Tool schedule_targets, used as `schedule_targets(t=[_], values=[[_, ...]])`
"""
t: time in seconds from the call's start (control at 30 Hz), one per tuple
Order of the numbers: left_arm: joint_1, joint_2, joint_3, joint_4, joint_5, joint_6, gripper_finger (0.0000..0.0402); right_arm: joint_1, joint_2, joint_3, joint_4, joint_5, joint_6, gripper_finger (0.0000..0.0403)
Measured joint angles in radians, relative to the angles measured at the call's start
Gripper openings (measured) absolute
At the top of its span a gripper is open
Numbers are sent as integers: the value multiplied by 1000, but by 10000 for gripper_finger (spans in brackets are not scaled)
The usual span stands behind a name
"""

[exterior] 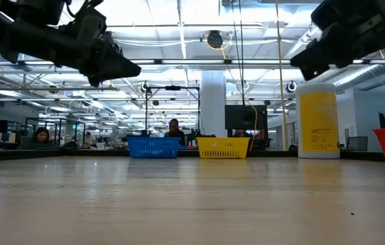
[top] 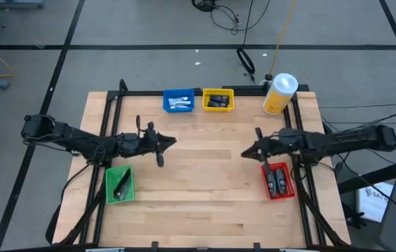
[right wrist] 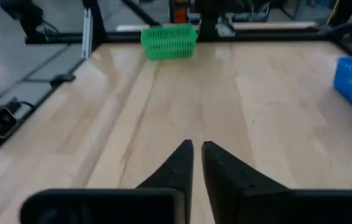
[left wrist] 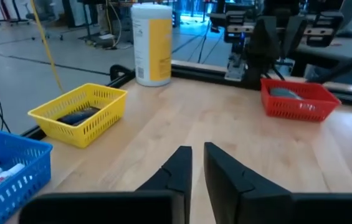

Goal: Pick & Place Travel size toiletries
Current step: Return to Home Position

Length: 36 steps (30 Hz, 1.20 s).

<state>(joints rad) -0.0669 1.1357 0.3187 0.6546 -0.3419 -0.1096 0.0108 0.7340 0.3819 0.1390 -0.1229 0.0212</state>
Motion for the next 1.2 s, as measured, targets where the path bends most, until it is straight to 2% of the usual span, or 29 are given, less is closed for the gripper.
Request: schedule_targets(t=[0.13,0.43,0.57,0.83,1.2], values=[[7,0,1,-1,1,-23,28,-20,-167,-49,-60,-66,-9,6],[6,0,1,-1,37,-48,2,-26,-474,-168,-111,-63,44,2],[6,0,1,-2,37,-50,8,-26,-565,-204,-114,-55,42,1],[6,0,1,-2,37,-51,23,-25,-662,-300,-93,-8,47,3],[6,0,2,-5,37,-50,24,-25,-667,-339,-84,-6,53,4]])
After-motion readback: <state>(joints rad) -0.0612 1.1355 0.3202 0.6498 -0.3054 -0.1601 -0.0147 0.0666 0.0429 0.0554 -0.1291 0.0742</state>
